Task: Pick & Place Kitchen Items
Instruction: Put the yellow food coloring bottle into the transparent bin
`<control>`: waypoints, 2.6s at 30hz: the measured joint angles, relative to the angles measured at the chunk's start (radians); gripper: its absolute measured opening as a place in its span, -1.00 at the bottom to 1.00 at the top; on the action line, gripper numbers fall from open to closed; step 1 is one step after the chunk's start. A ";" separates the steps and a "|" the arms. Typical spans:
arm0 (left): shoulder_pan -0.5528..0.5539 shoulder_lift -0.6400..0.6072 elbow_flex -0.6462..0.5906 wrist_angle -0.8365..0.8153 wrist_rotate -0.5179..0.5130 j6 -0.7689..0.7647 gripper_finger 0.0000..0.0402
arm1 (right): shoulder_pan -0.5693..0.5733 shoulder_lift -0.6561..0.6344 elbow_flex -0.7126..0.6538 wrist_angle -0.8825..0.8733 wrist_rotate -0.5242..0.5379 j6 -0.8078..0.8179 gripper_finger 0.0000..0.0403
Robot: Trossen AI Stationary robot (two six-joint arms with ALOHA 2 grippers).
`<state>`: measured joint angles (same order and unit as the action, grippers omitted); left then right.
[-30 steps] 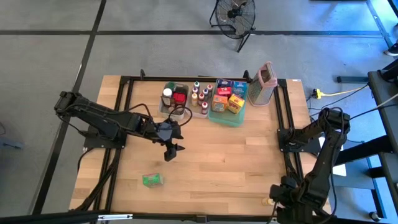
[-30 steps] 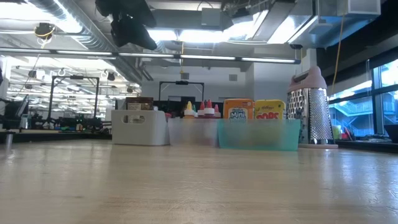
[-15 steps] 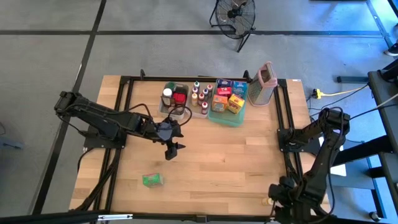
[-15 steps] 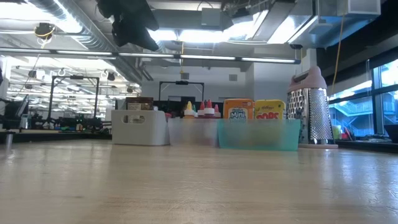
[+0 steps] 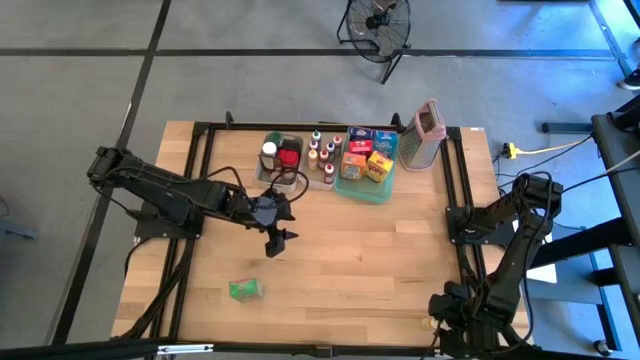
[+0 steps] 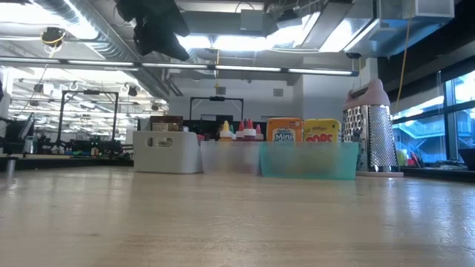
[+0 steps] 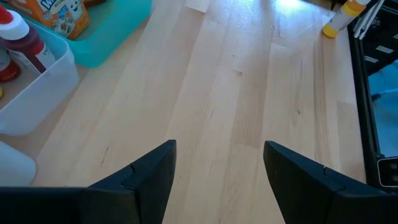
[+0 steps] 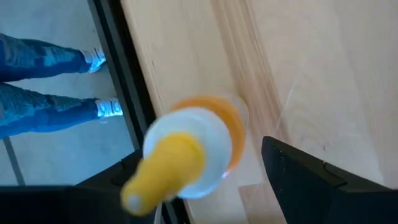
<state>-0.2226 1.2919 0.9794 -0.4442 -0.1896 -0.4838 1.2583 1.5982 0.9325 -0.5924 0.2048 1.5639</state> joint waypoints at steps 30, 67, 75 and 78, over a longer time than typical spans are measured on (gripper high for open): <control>0.002 0.000 0.000 0.000 -0.056 0.035 0.18 | -0.075 0.000 -0.016 0.010 0.083 -0.172 -0.29; -0.202 -0.012 0.000 -0.022 0.053 -0.058 0.18 | -0.680 -0.001 0.358 -0.195 -0.127 -1.016 -0.28; -0.329 -0.113 0.000 -0.023 0.015 -0.090 0.18 | -0.923 -0.002 0.563 -0.186 -0.180 -1.339 -0.28; -0.373 -0.164 0.000 -0.050 -0.076 -0.090 0.18 | -0.996 -0.002 0.625 -0.186 -0.224 -1.438 -0.28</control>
<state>-0.5955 1.1278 0.9796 -0.4944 -0.2660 -0.5737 0.2618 1.5967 1.5574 -0.7787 -0.0196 0.1259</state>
